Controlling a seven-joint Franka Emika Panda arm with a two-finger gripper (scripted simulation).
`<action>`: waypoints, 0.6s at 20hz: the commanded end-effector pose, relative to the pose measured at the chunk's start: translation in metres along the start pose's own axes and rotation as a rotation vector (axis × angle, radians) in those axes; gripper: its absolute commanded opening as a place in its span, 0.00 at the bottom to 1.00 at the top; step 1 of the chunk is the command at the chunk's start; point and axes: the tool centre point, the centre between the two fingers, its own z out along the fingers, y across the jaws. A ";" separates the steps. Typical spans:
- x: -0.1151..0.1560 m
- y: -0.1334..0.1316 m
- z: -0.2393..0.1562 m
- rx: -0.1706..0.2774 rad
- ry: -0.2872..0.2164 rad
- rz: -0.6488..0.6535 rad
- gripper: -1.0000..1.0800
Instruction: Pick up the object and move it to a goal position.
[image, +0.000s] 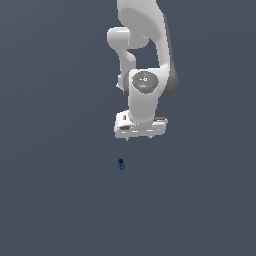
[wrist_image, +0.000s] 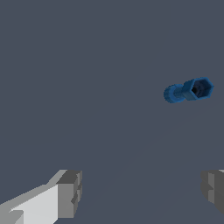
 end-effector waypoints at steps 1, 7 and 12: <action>0.000 0.000 0.000 0.000 0.000 0.000 0.96; 0.008 -0.002 -0.013 -0.020 0.022 -0.032 0.96; 0.011 -0.004 -0.019 -0.029 0.032 -0.041 0.96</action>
